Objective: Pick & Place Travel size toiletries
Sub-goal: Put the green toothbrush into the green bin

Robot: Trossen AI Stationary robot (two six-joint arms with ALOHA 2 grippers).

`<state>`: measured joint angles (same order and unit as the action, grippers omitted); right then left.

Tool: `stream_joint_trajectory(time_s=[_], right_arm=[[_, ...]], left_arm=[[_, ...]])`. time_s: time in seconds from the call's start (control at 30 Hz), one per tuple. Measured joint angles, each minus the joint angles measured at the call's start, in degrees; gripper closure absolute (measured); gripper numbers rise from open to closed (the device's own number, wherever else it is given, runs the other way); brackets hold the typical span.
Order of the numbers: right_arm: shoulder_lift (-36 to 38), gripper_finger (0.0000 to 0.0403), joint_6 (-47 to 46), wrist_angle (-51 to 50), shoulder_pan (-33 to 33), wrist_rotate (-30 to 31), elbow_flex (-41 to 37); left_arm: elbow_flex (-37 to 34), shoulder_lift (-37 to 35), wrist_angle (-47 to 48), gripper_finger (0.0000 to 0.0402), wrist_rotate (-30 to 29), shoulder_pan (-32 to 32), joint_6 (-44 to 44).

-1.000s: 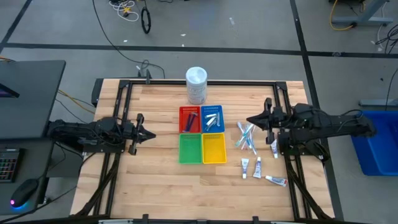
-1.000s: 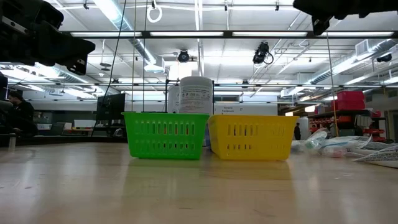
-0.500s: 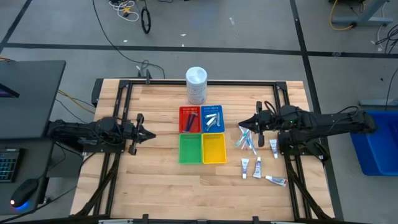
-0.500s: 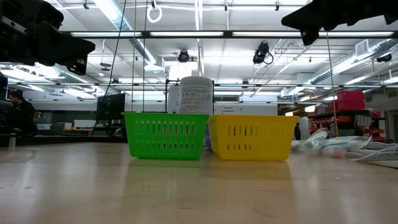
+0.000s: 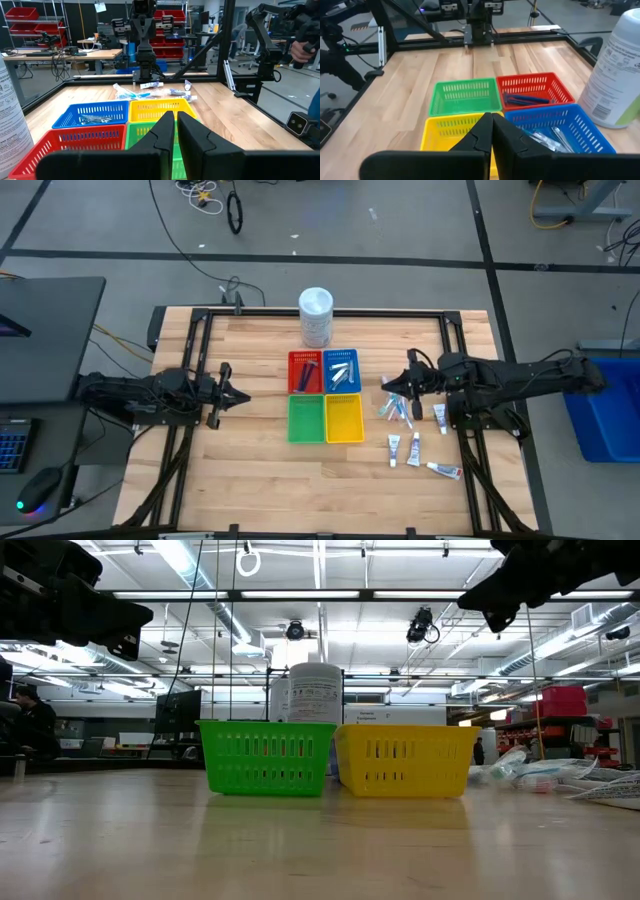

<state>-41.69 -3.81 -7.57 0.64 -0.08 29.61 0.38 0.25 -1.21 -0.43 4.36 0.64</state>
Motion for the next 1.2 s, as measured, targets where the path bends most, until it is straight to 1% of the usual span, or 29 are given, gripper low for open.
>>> stream_joint_trajectory(time_s=[0.17,0.4,0.5,0.8,0.9,1.1,1.2], right_arm=[[0.00,0.0389,0.17,-1.50,0.00,-0.02,1.71],[-1.72,0.0389,0.17,-12.53,0.00,1.71,10.11],[-3.31,0.0390,0.17,-15.61,0.00,1.99,12.33],[-8.45,0.0389,0.17,-15.98,0.00,1.95,12.57],[-9.78,0.0387,0.63,-17.62,0.00,1.95,12.57],[-12.07,0.0376,6.55,-26.07,0.00,1.51,12.57],[-13.52,0.0363,10.11,-28.89,0.00,1.47,12.56]], left_arm=[[-0.02,0.00,-0.01,0.0374,-0.02,0.01,0.02],[-0.01,0.00,-0.01,0.0374,0.00,0.02,0.01],[0.00,0.00,-0.02,0.0374,-0.02,0.02,0.02],[-0.02,0.00,-0.02,0.0374,0.00,0.02,0.00],[-0.02,0.02,-0.01,0.0374,-0.01,0.01,0.00],[0.00,0.02,-0.02,0.0374,-0.02,0.02,0.02],[-0.01,0.01,-0.02,0.0374,0.00,0.02,0.01]])
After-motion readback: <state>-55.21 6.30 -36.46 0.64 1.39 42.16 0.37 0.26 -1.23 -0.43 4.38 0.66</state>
